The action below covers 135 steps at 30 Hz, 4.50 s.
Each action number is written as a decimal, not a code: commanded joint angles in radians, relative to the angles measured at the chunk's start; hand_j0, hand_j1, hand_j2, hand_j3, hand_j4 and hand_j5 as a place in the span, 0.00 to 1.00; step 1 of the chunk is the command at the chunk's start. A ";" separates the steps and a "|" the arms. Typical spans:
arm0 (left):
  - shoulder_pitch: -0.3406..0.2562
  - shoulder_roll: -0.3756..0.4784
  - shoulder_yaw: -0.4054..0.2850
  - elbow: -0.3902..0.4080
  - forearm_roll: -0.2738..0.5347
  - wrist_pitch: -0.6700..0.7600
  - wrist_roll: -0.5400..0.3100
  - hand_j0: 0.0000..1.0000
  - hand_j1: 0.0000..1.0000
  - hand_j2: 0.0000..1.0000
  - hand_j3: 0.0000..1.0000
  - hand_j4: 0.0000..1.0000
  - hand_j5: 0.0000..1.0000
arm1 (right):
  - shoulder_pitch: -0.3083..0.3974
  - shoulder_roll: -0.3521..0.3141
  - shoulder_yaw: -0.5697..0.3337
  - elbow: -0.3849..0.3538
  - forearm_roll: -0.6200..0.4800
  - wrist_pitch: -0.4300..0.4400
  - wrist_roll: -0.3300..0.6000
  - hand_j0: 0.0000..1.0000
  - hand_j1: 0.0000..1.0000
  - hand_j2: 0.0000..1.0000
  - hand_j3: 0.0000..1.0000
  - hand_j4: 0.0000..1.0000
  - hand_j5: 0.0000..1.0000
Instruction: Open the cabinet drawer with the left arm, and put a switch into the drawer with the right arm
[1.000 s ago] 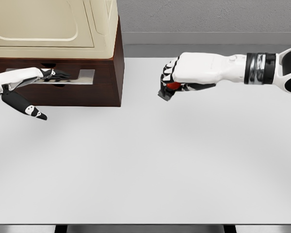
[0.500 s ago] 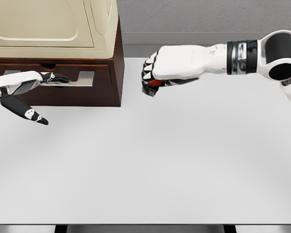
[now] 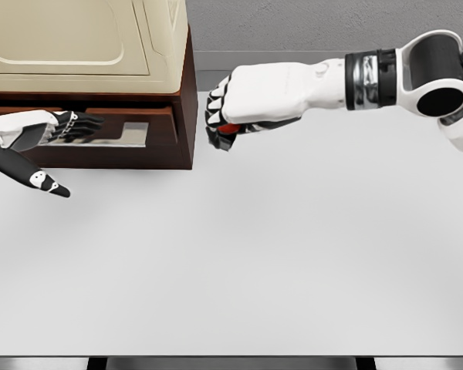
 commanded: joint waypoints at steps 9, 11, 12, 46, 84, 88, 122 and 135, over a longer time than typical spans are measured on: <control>0.000 0.021 -0.021 0.008 -0.082 0.002 -0.039 1.00 1.00 1.00 1.00 1.00 1.00 | -0.049 0.020 0.018 -0.003 -0.044 0.070 0.000 0.49 0.49 0.49 0.49 0.49 0.49; 0.002 0.027 -0.021 0.008 -0.082 0.002 -0.047 1.00 1.00 1.00 1.00 1.00 1.00 | -0.055 0.022 0.016 -0.006 -0.051 0.075 0.000 0.49 0.49 0.49 0.49 0.49 0.49; 0.002 0.033 -0.021 0.008 -0.082 0.002 -0.062 1.00 1.00 1.00 1.00 1.00 1.00 | -0.057 0.022 0.016 -0.007 -0.056 0.081 0.000 0.49 0.49 0.49 0.49 0.49 0.49; 0.020 0.064 -0.024 0.007 -0.021 0.002 -0.124 1.00 1.00 1.00 1.00 1.00 1.00 | -0.115 0.094 0.056 -0.021 -0.064 0.159 0.000 0.49 0.49 0.49 0.49 0.49 0.49; 0.080 0.104 -0.027 0.007 0.182 0.037 -0.124 1.00 1.00 1.00 1.00 1.00 1.00 | -0.150 0.223 0.088 0.091 -0.064 0.243 0.000 0.48 0.48 0.48 0.48 0.48 0.48; 0.081 0.107 -0.027 0.007 0.200 0.037 -0.124 1.00 1.00 1.00 1.00 1.00 1.00 | -0.150 0.244 0.091 0.120 -0.064 0.243 0.000 0.48 0.48 0.48 0.48 0.48 0.48; 0.118 0.121 -0.031 0.007 0.272 0.059 -0.124 1.00 1.00 1.00 1.00 1.00 1.00 | -0.193 0.413 0.176 0.415 -0.025 0.219 0.000 0.89 0.89 0.89 0.89 0.89 0.89; 0.118 0.125 -0.031 0.008 0.283 0.059 -0.124 1.00 1.00 1.00 1.00 1.00 1.00 | -0.175 0.200 0.162 0.177 -0.015 0.111 0.000 1.00 1.00 1.00 1.00 1.00 1.00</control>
